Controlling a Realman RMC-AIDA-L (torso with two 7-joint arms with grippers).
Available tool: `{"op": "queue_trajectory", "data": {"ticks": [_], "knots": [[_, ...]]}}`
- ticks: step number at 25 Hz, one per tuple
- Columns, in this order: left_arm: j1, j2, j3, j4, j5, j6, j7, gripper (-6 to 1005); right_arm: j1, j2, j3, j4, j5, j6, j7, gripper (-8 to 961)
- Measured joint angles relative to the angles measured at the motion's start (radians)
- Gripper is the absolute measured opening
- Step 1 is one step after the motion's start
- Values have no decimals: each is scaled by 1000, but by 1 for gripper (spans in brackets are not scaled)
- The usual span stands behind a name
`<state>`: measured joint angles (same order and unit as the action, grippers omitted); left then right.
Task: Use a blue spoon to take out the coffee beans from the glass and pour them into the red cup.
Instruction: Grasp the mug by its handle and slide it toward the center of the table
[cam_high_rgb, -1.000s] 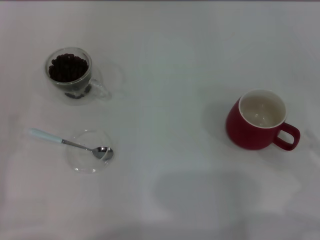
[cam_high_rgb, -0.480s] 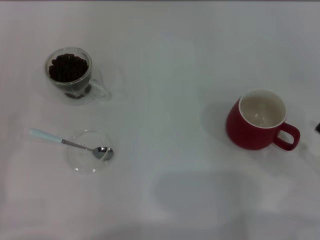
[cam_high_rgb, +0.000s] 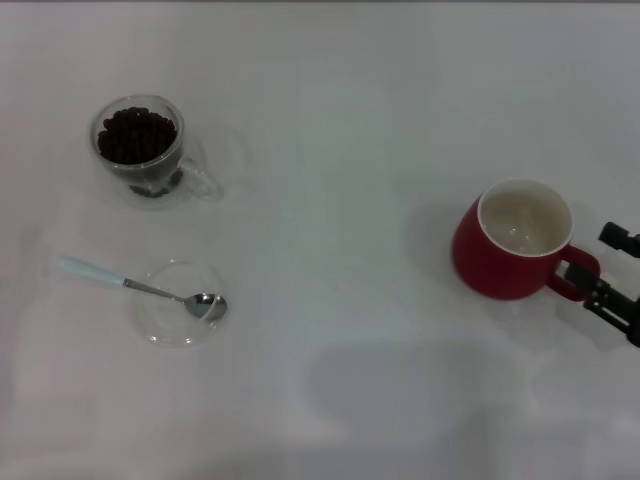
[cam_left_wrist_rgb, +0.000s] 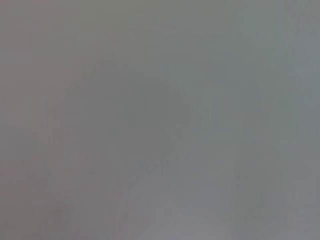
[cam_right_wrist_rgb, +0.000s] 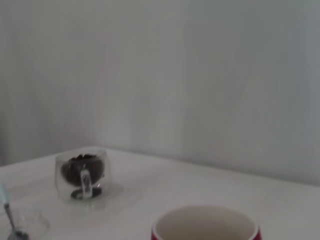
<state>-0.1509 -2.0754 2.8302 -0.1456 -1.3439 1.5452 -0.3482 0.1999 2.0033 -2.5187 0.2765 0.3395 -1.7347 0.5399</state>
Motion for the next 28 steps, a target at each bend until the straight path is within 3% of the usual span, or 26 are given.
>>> {"op": "queue_trajectory", "data": {"ticks": [7, 19, 21, 28], "knots": [[-3, 0, 0, 0, 0, 0, 0, 622, 17, 0, -19, -46, -12, 84, -13, 640], [-6, 2, 0, -2, 0, -7, 0, 623, 18, 0, -29, -58, -37, 83, -43, 635], [-6, 2, 0, -2, 0, -7, 0, 623, 18, 0, -29, -64, -41, 84, -51, 479], [-4, 2, 0, -3, 0, -7, 0, 622, 17, 0, -23, -74, -41, 86, -61, 393]]}}
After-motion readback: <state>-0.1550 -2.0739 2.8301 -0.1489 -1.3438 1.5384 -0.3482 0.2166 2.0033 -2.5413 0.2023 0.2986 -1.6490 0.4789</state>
